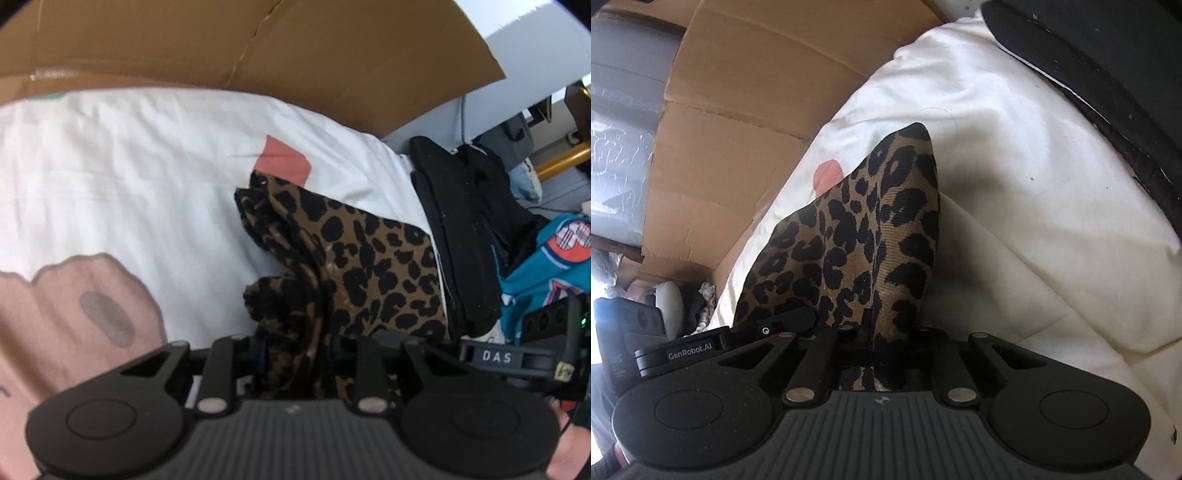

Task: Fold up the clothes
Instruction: 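Lift the bundled skirt up off the bed with both grippers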

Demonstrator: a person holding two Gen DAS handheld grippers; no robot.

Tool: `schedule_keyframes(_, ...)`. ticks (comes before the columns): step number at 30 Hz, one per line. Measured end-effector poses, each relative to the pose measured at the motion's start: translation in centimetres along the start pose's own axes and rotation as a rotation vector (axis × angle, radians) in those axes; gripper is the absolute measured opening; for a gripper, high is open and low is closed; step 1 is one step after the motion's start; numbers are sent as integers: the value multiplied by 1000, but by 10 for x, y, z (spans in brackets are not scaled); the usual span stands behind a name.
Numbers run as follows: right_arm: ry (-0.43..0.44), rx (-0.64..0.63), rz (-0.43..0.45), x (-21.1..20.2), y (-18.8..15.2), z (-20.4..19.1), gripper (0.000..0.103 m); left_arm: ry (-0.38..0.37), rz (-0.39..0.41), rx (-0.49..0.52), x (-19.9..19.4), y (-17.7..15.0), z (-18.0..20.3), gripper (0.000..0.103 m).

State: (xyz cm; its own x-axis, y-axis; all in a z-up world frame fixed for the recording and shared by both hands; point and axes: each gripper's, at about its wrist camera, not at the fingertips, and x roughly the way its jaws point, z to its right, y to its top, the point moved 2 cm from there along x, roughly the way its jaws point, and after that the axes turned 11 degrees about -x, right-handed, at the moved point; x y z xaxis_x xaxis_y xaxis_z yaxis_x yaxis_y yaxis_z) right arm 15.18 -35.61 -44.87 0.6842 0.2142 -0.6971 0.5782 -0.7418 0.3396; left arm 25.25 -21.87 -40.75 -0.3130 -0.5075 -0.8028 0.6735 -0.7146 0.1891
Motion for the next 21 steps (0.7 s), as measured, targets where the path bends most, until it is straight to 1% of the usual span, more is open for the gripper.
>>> schedule_keyframes(5, -20, -79, -3, -9, 5, -23, 6, 64, 51, 19, -22, -8, 14, 27)
schedule_keyframes(8, -19, -118, -1, -19, 7, -36, 6, 84, 81, 20, -41, -11, 23, 27)
schedule_keyframes(14, -2, -192, 15, -54, 17, -68, 6, 119, 129, 13, -83, -18, 46, 27)
schedule_keyframes(21, 19, -276, 37, -96, 30, -106, 6, 173, 176, 29, -139, -24, 90, 26)
